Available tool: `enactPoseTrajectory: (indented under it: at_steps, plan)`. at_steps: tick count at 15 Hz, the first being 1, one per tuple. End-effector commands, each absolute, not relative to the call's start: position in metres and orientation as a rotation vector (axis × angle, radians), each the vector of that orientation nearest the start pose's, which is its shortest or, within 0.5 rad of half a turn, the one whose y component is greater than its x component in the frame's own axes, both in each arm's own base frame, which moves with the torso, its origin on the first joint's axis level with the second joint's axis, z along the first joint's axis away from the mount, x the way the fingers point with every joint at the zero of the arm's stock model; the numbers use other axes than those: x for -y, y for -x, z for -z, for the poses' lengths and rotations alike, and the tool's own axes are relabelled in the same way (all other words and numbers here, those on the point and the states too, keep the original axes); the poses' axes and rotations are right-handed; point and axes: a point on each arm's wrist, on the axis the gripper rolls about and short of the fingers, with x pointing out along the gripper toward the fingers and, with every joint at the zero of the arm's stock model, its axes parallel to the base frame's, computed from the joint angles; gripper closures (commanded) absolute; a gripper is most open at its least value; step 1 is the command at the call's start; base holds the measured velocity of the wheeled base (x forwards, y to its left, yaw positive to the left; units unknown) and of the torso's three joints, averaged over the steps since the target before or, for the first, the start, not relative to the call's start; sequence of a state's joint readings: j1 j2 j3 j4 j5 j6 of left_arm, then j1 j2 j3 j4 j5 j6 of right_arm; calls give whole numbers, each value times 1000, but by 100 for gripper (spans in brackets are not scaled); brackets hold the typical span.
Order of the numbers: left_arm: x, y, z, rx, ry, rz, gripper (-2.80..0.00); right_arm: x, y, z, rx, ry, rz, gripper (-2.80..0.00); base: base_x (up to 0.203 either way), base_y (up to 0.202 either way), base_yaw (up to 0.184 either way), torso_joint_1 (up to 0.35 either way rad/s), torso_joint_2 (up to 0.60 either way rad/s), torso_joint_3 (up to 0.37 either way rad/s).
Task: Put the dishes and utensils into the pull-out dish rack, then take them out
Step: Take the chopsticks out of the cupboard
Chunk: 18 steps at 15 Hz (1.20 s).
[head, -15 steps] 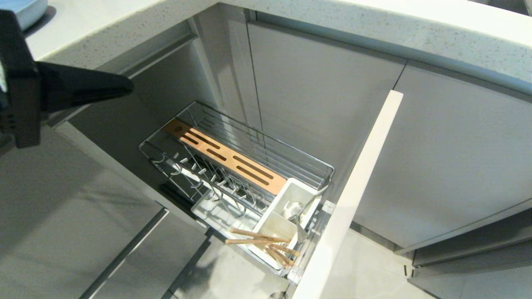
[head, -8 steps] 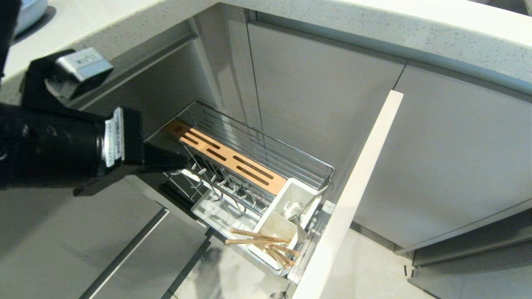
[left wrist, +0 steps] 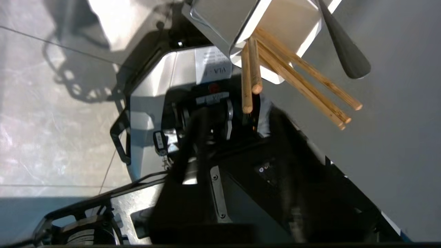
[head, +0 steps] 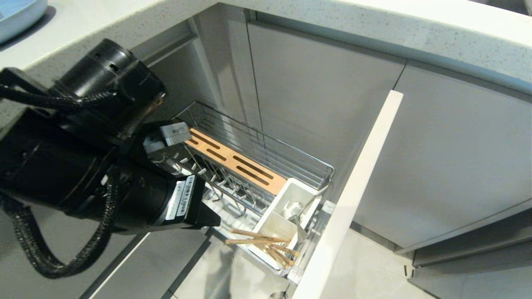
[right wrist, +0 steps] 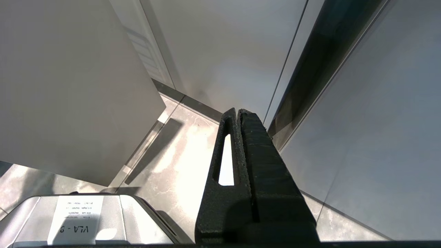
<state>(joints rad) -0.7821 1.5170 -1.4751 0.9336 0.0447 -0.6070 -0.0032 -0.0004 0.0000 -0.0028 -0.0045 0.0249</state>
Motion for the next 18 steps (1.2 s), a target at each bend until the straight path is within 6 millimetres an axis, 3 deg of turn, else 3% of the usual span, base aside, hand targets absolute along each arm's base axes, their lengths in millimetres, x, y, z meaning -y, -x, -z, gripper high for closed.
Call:
enactPoseTrajectory:
  at_steps: [1,6,13,18]
  plan:
    - [165,-167,-270,-1120,120,352,-280,0,23,-75,5,-25,8,0,0,0,0,0,0,0]
    - [173,-175,-260,-1107,139,365,-280,0,23,-75,6,-25,8,0,0,0,0,0,0,0]
    - [194,-190,-226,-1077,132,361,-280,0,23,-75,6,-25,8,0,0,0,0,0,0,0]
    - [199,-190,-220,-1090,128,354,-280,0,23,-75,5,-26,8,0,0,0,0,0,0,0]
